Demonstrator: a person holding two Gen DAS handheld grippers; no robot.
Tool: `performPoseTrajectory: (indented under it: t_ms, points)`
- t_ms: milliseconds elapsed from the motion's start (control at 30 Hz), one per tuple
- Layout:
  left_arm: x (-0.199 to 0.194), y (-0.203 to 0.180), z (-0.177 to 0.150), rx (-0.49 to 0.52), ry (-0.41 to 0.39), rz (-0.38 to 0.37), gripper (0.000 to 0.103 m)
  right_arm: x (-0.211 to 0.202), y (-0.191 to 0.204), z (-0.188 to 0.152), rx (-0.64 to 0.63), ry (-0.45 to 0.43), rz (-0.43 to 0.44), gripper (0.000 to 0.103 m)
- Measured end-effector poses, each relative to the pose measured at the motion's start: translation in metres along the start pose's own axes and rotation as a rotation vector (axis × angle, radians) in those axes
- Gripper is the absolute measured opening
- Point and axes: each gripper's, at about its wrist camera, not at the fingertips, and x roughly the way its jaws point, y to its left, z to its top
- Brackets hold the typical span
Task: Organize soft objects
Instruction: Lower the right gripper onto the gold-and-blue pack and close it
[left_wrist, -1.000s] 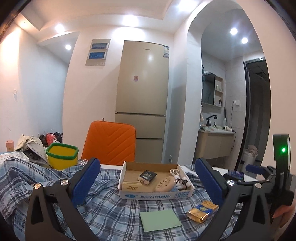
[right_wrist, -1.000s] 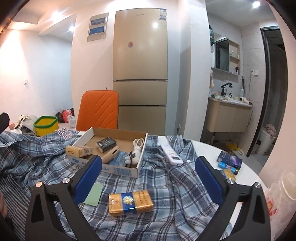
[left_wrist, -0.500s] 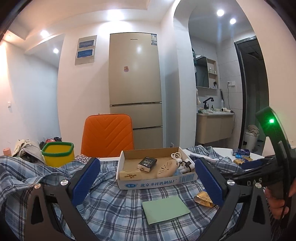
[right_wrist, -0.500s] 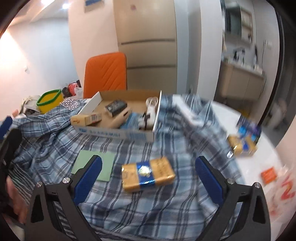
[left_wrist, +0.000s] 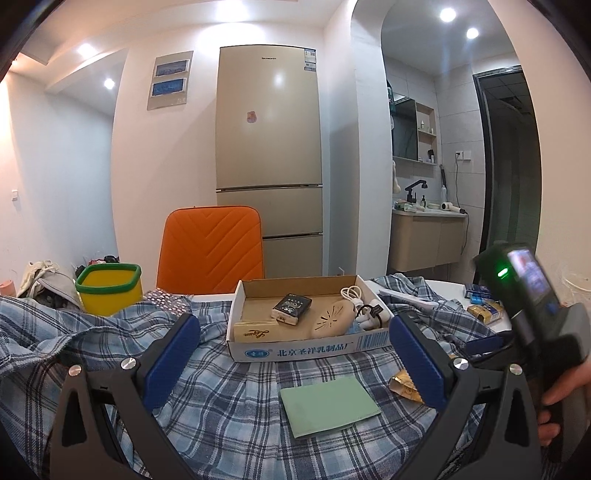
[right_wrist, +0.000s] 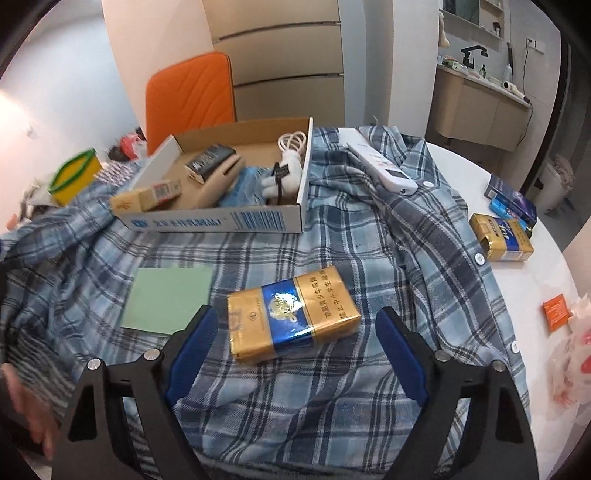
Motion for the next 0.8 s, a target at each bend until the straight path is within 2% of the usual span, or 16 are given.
performPoseTrajectory:
  t_ms: [133,233,267,333,367,400,500,667,733,800]
  points:
    - [0.002,0.002,-0.001,-0.006,0.002,0.001,0.103,0.010,0.015,-0.002,-0.084,0.039,-0.023,0.086]
    - [0.003,0.004,-0.001,-0.009,0.006,-0.001,0.103,0.011,0.016,-0.007,-0.096,0.046,-0.025,0.086]
    - [0.003,0.004,-0.001,-0.009,0.005,0.000,0.103,0.011,0.015,-0.009,-0.095,0.050,-0.029,0.079]
    - [0.003,0.003,-0.001,-0.007,0.004,0.000,0.103,0.013,0.014,-0.010,-0.104,0.067,-0.037,0.057]
    - [0.003,0.004,-0.001,-0.008,0.004,0.001,0.103,0.013,0.013,-0.011,-0.115,0.073,-0.034,0.037]
    - [0.003,0.004,-0.001,-0.009,0.004,0.000,0.103,0.012,0.012,-0.013,-0.121,0.083,-0.028,0.031]
    - [0.003,0.003,-0.002,-0.008,0.005,-0.001,0.103,0.003,0.002,-0.019,-0.111,0.065,-0.006,0.030]
    - [0.002,0.002,-0.001,0.000,0.001,-0.001,0.103,-0.013,-0.021,-0.026,-0.095,0.047,-0.061,0.030]
    - [0.000,0.001,-0.001,0.005,-0.002,-0.002,0.103,-0.019,-0.034,-0.024,-0.055,0.033,-0.097,0.030]
    - [0.001,-0.001,-0.001,0.011,0.000,-0.003,0.103,-0.025,-0.043,-0.018,-0.002,0.008,-0.082,0.033]
